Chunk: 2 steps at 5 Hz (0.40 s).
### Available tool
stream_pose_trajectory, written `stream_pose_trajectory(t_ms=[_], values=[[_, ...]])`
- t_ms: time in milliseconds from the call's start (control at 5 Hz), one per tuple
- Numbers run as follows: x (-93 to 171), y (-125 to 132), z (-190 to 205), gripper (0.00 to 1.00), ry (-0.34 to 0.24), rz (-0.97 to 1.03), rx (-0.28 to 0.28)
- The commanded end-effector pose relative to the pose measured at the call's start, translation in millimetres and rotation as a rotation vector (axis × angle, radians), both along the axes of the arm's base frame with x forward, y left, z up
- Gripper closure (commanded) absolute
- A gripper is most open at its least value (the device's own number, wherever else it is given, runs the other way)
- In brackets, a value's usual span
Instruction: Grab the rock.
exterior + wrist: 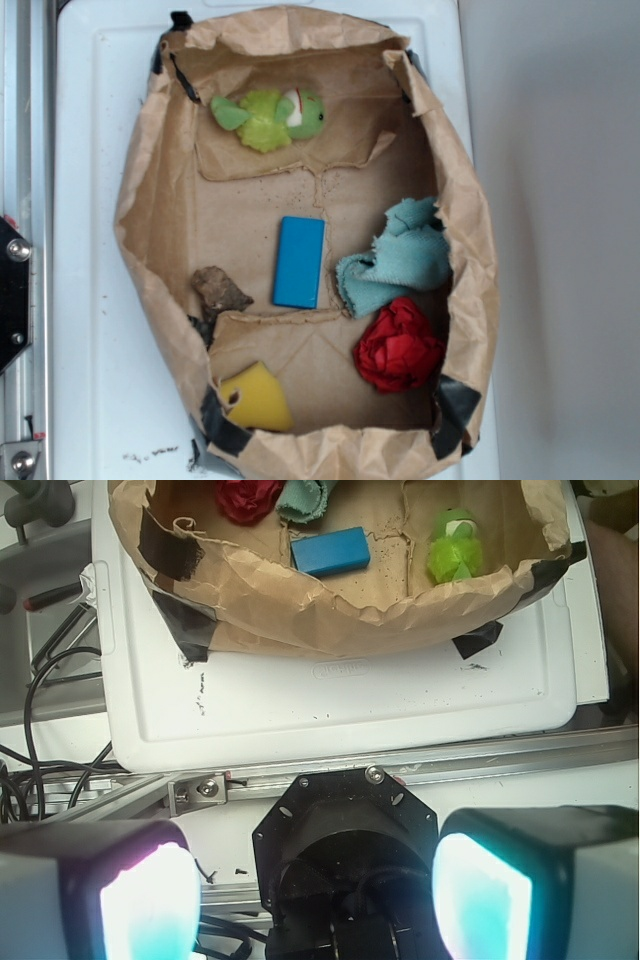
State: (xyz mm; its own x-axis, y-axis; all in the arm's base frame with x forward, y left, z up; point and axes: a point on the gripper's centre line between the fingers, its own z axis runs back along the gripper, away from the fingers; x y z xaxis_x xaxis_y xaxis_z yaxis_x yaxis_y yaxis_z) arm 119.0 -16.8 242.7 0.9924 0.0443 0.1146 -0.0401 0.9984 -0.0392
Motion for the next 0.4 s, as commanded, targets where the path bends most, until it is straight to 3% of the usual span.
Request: stream_pose_trajectory(t_ms=[0,200], values=[[0,0,0,0.00,0.000,0.000,0.000],[37,4,-12,0.00,-0.011,0.035,0.000]])
